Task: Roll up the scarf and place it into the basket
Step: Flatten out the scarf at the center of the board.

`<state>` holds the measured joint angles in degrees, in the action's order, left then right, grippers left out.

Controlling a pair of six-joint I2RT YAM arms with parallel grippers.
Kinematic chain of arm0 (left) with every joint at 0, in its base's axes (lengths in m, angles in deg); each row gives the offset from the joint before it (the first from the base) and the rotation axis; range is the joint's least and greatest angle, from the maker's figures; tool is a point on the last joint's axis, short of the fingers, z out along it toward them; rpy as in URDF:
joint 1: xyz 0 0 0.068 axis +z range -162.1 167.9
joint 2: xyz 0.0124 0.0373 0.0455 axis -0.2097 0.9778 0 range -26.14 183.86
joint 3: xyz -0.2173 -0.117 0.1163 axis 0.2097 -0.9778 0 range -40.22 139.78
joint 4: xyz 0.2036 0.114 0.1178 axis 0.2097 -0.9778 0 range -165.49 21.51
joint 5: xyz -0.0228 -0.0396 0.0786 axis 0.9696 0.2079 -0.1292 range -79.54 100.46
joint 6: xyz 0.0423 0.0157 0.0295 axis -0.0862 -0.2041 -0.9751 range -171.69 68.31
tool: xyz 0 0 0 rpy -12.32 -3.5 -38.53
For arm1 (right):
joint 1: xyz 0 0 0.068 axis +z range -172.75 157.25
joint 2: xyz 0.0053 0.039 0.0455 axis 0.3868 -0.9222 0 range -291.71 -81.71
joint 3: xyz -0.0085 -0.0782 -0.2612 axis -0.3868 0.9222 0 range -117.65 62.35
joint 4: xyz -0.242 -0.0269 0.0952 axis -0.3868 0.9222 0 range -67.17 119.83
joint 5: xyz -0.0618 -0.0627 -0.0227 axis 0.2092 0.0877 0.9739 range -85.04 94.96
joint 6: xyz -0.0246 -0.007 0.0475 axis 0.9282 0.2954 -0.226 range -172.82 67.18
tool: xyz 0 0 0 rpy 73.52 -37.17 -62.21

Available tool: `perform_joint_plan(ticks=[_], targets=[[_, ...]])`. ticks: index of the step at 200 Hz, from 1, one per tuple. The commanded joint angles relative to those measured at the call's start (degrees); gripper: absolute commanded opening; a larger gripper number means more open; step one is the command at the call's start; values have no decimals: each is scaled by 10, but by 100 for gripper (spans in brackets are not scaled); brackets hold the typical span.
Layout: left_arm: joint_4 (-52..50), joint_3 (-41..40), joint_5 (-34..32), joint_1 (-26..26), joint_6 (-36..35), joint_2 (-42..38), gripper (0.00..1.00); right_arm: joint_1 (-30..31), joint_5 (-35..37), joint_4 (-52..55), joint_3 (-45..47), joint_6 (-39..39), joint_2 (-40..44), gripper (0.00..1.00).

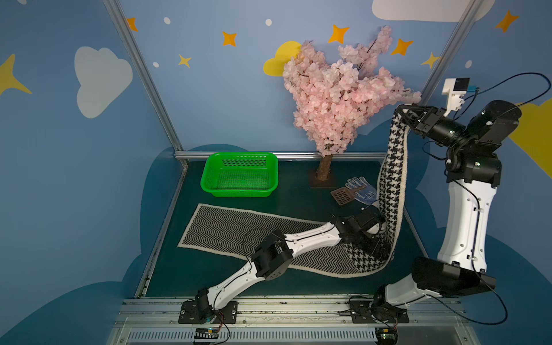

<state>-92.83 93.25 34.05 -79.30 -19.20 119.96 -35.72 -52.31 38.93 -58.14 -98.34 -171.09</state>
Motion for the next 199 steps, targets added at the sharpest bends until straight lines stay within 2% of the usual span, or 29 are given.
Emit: perform_joint_plan(ticks=[1,13,28,40,53,79,116,127,140,164,182,199], targets=[[20,11,30,-7,-6,-13,100,17,-9,-5,11,24,13,2],[44,43,41,-1,25,8,100,32,-7,2,23,35,20,2],[46,119,46,11,57,53,100,47,-4,-1,44,41,30,2],[38,196,35,22,75,97,100,59,-9,-9,63,41,35,2],[60,243,18,41,102,130,100,72,-12,-8,82,49,43,3],[129,237,3,91,155,131,100,87,-9,5,111,72,57,4],[85,222,-52,143,126,86,100,94,-13,0,122,81,58,5],[57,196,-70,153,115,60,100,98,-17,-18,131,73,59,5],[41,130,-92,162,87,15,100,105,-19,-35,144,66,63,5],[89,-84,-148,175,59,-109,100,126,-20,-37,168,73,75,5],[138,-232,-154,199,63,-200,100,146,-10,-39,199,88,90,5],[158,-331,-151,222,63,-274,100,162,1,-52,225,88,107,5]])
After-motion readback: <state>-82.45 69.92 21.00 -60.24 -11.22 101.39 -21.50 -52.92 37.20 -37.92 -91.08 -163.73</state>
